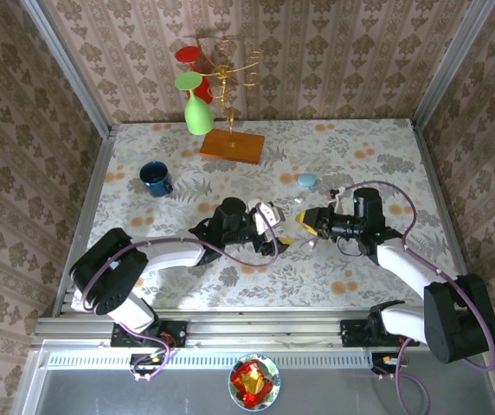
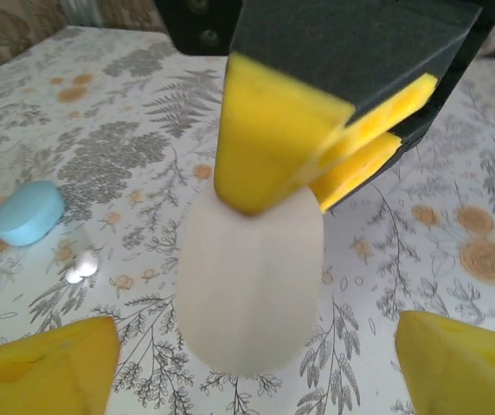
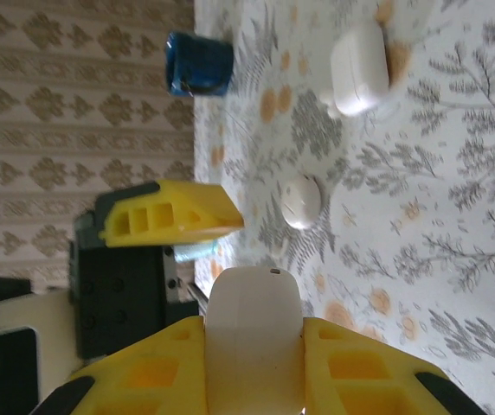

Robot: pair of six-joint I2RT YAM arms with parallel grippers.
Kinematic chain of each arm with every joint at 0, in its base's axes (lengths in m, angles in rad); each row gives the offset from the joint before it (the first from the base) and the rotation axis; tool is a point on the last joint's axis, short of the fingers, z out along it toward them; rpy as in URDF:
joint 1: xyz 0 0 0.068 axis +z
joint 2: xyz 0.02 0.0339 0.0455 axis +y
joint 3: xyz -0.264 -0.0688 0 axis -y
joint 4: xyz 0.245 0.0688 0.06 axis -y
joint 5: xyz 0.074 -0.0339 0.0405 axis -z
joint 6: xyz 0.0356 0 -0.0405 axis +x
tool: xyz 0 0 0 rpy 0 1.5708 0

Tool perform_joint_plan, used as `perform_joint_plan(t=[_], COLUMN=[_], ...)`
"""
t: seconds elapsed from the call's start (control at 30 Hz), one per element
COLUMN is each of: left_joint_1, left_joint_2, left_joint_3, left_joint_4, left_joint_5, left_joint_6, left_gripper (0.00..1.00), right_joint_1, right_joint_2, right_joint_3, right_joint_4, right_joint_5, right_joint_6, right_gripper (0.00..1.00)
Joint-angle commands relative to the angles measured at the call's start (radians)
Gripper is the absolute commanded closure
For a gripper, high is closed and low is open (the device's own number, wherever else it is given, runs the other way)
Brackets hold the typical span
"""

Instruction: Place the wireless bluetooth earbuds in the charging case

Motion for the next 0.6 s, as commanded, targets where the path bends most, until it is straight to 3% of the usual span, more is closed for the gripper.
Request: perform_joint_plan(t=[0.0, 0.2, 0.33, 0.57], left_joint_1=[0.023, 0.109, 0.188, 0.220], left_joint_2=[-0.033, 0.006, 0.064, 0.089], left_joint_3=[-0.058, -0.117, -0.134, -0.074], left_joint_4=[0.199, 0.468, 0.691, 0.689], left_joint_5=[0.012, 0.147, 0.224, 0.296], left_joint_6=[-0.080, -0.207, -0.300, -0.255], left_gripper=[0.08, 0.01, 0.01, 0.02], right_joint_1=[-0.027, -0.045, -0.044, -0.038], right_joint_2=[-0.026, -0.028, -0.035, -0.049], right_joint_3=[-0.026, -0.047, -0.045, -0.022], right_joint_4=[0.170, 0.371, 0.462, 0.608], right_joint_5=[-0.026, -0.025, -0.032, -0.022], right_joint_6=[0.137, 0.319, 0.426, 0.560], right_gripper=[0.80, 0.84, 0.86, 0.89])
